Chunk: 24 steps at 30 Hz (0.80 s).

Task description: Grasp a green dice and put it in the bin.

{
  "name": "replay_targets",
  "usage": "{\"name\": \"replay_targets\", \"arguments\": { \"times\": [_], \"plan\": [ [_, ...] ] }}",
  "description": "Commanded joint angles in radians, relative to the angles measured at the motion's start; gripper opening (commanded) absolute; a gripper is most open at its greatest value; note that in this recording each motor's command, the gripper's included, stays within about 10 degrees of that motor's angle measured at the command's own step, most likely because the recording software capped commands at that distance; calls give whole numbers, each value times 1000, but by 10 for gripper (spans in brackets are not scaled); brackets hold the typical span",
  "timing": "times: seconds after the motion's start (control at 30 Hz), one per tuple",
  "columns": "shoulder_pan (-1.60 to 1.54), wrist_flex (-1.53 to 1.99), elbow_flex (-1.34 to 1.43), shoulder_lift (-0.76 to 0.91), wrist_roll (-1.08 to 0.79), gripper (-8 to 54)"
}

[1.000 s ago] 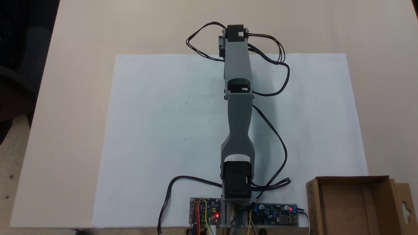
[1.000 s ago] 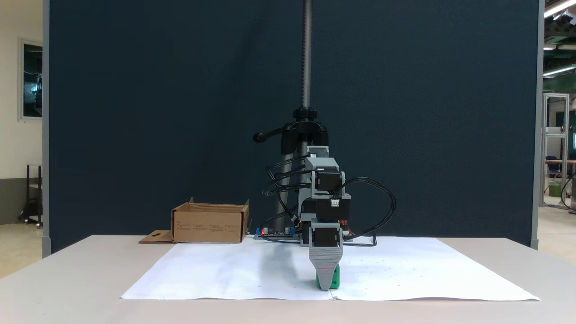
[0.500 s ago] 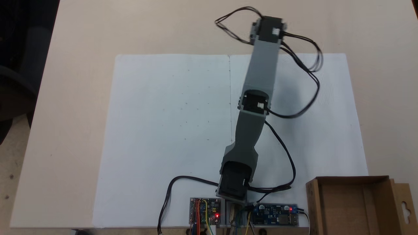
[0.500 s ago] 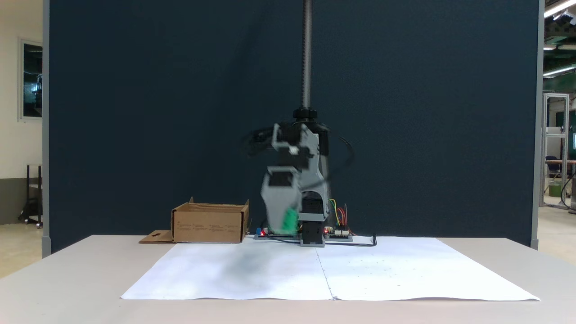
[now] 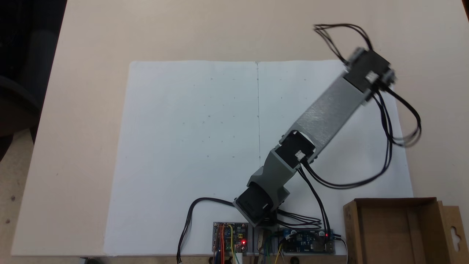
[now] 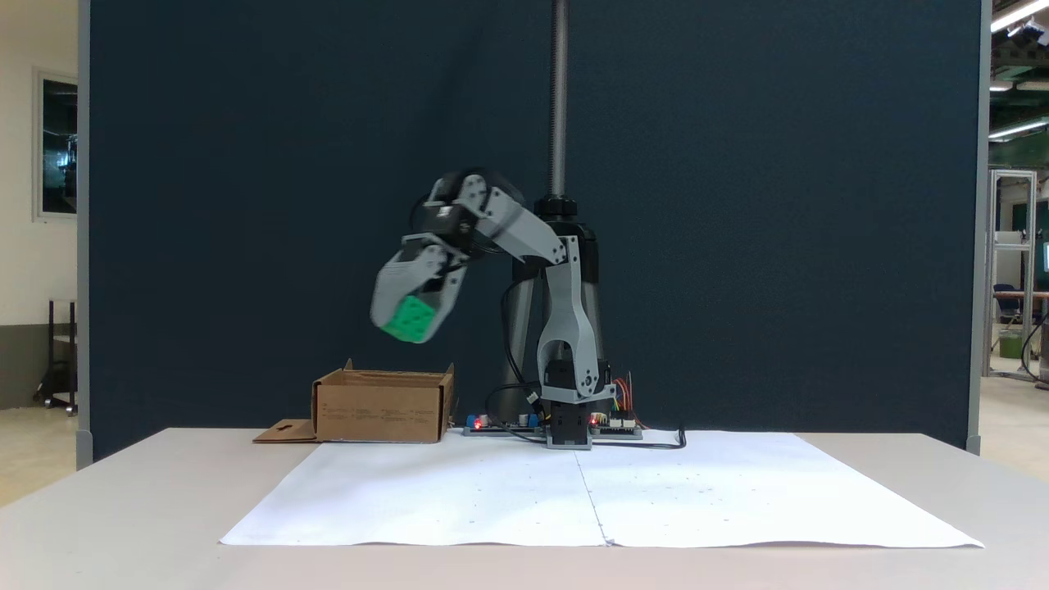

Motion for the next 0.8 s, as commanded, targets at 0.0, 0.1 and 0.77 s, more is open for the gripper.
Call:
{"name": "replay_targets", "arguments": {
  "times": [0.0, 0.1, 0.77],
  "plan": [
    [101, 52, -23, 64, -89, 117],
    [229, 81, -23, 64, -155, 117],
    [861, 101, -23, -18, -523, 117]
  ]
}}
